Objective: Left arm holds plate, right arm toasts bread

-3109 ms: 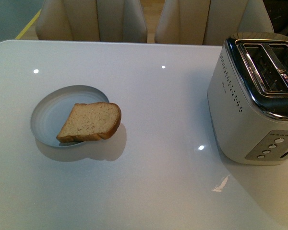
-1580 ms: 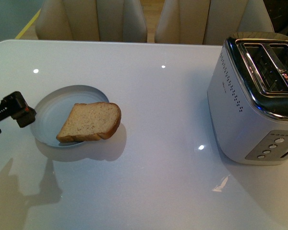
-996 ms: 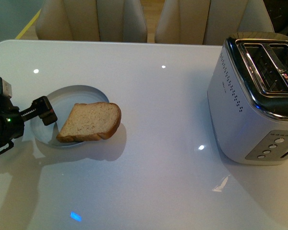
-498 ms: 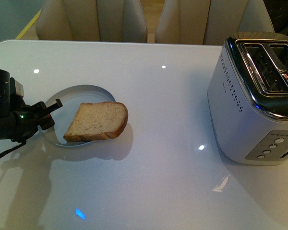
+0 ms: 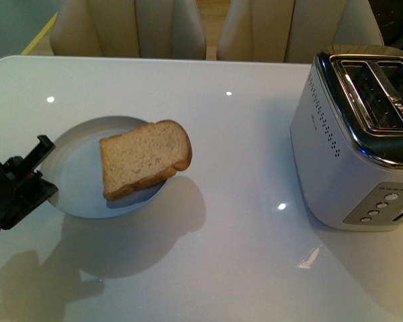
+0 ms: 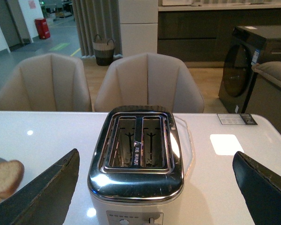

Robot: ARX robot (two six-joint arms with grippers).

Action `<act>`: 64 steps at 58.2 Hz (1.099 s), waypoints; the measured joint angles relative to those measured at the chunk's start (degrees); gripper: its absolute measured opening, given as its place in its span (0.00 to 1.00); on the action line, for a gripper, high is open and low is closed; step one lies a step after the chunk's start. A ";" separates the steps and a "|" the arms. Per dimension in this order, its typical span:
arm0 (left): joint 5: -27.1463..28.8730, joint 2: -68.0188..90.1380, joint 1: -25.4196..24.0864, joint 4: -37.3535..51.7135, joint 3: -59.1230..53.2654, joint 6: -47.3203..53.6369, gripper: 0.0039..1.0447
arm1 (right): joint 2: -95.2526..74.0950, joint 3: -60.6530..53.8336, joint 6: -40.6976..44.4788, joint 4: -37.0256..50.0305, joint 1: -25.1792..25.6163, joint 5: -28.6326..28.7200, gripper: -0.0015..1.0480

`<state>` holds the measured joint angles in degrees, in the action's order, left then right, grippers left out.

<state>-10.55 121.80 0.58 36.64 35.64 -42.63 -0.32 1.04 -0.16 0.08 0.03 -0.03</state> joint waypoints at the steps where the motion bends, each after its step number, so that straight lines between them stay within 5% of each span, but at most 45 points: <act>1: 0.02 -1.55 0.24 -0.72 -0.50 -0.20 0.03 | 0.00 0.00 0.00 0.00 0.00 0.02 0.91; 33: 5.29 -36.02 15.98 -35.52 8.22 -3.52 0.03 | 0.00 0.00 0.00 0.00 0.00 0.02 0.91; 64: 7.85 -37.13 28.59 -41.92 16.41 -6.12 0.03 | 0.00 0.00 0.00 0.00 0.00 0.00 0.91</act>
<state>-2.70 84.66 29.17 -5.28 52.05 -48.75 -0.32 1.04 -0.16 0.08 0.03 -0.03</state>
